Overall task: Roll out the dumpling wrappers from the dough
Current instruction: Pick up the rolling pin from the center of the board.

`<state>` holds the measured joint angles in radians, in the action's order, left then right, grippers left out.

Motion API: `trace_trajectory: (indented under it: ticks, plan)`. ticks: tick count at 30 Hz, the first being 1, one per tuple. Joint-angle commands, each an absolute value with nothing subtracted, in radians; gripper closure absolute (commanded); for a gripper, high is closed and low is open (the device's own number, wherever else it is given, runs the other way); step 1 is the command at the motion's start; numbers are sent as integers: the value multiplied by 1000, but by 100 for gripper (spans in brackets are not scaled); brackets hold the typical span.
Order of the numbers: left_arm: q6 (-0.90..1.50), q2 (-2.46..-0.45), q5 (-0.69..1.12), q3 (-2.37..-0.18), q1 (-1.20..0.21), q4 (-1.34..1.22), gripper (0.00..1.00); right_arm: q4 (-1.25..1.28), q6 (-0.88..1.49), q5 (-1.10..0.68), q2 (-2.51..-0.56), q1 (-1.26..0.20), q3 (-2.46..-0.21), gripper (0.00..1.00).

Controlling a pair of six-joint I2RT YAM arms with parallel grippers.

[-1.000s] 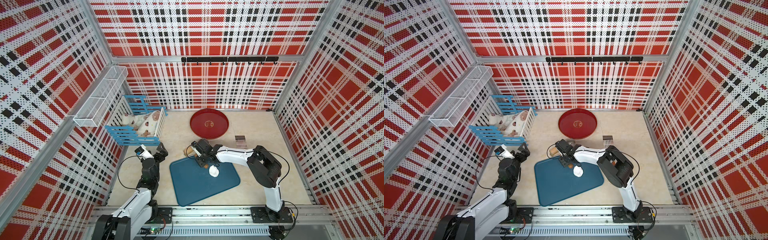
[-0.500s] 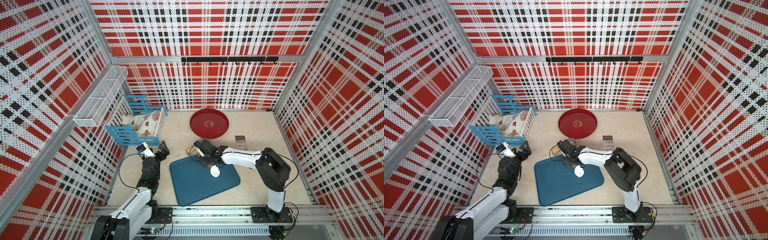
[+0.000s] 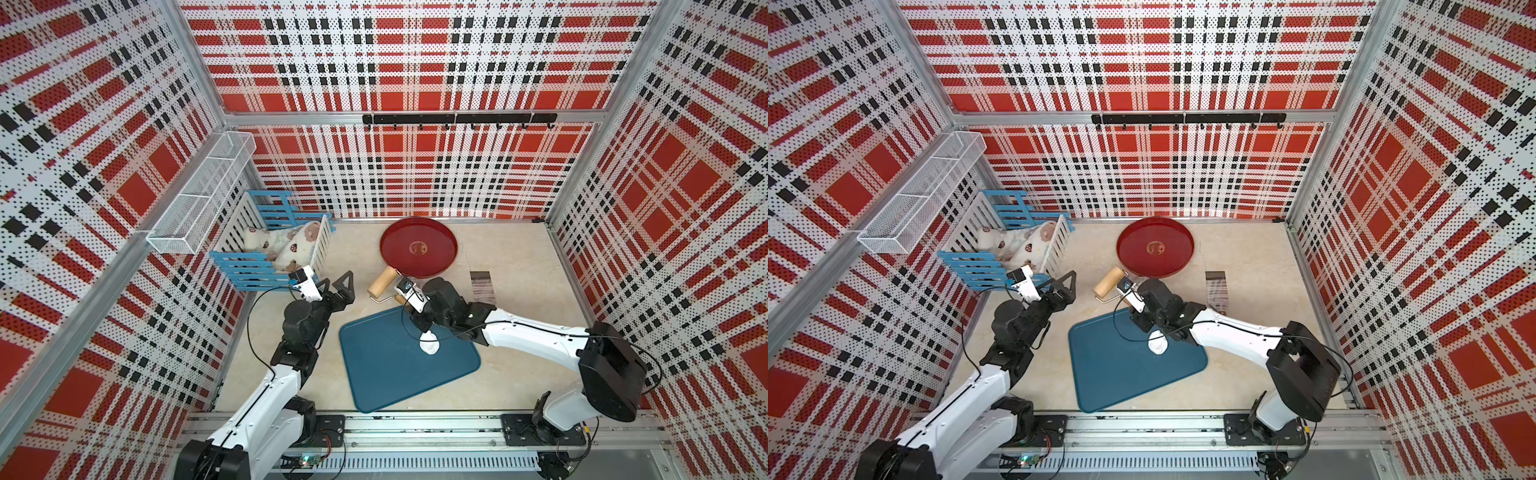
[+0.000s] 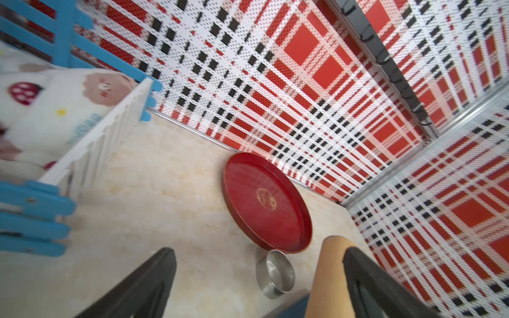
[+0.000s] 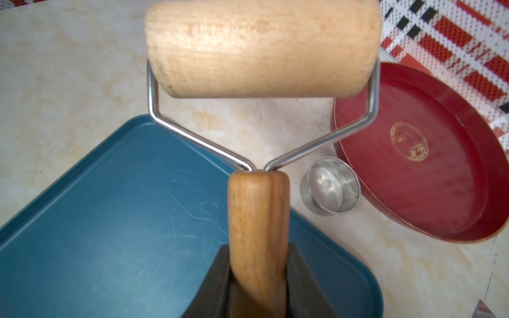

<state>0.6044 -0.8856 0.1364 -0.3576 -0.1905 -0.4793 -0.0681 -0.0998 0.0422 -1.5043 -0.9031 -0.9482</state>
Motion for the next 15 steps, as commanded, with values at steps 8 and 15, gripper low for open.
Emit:
trace_trajectory:
  ticks: [8, 15]
  plan:
    - [521, -994, 255, -689, -369, -64, 1, 146, -328, -123, -1309, -907, -774, 100]
    - [512, -1041, 299, -768, -456, 49, 1, 190, -393, -156, -1241, -907, -699, 100]
